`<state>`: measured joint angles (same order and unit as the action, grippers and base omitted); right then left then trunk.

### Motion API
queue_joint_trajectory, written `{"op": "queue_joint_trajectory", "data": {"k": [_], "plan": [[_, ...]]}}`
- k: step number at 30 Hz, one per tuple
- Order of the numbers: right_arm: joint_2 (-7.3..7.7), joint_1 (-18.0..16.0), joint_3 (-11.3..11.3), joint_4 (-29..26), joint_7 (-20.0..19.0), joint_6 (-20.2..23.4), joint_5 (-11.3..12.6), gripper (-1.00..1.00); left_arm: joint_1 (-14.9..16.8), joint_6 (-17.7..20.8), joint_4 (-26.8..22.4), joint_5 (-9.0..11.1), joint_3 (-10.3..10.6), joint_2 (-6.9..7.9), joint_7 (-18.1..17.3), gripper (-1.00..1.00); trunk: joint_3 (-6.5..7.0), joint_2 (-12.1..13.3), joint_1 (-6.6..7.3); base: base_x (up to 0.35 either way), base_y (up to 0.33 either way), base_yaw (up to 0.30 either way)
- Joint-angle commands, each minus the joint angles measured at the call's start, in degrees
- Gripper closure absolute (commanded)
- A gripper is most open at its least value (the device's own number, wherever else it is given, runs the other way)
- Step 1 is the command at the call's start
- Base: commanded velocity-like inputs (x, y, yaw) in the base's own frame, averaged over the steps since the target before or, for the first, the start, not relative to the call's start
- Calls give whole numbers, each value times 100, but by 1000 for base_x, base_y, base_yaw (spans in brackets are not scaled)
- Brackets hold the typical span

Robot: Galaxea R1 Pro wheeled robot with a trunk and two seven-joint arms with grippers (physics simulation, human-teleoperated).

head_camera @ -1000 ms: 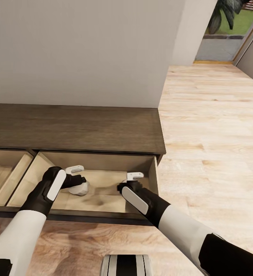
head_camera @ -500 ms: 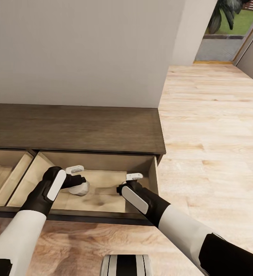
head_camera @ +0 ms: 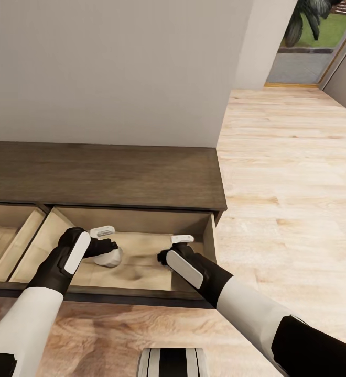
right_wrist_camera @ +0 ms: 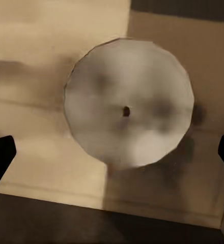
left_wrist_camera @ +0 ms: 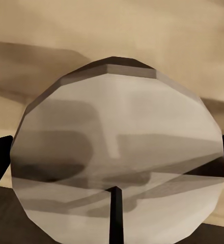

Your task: Place each of the two pumpkins and all three candles from the living room inside a cabinet in the living room (use any cabinet), then make sure every cabinet is closed, and position the cauldron so it is next to a table in the living room.

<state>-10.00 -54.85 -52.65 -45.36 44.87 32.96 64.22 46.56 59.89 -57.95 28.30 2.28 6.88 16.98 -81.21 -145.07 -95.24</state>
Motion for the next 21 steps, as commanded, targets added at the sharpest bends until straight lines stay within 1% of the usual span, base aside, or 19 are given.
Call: {"op": "queue_joint_trajectory", "data": {"k": [1, 2, 4, 8, 10, 16, 21], "plan": [[0, -7, -15, -6, -18, 22, 55, -100, 2, 11, -6, 53, 18, 7, 51, -100, -4, -2, 1, 0, 0, 0], [0, -7, -16, -7, -221, 57, 76, -100, 2, 11, -6, 53, 18, 7, 51, -100, -4, -2, 1, 0, 0, 0], [0, -8, -16, -7, -348, 91, 62, -100, 2, 11, -6, 53, 18, 7, 51, -100, -4, -2, 1, 0, 0, 0], [0, -11, -17, -8, -99, 110, -22, -100, 2, 11, -7, 53, 18, 1, 51, -100, -4, -2, 1, 0, 0, 0], [0, -13, -17, -8, -23, 108, -23, -100, 2, 11, -6, 53, 18, 0, 51, -100, -4, -2, 1, 0, 0, 0], [0, -11, -18, -8, 44, 106, 3, -100, 2, 11, -7, 61, 18, -4, 51, -100, -4, -2, 1, 0, 0, 0], [0, -12, -18, -8, 54, 102, 16, -100, 2, 11, -15, 100, 18, -16, -62, -100, -4, -2, 1, 0, 0, 0]]}}
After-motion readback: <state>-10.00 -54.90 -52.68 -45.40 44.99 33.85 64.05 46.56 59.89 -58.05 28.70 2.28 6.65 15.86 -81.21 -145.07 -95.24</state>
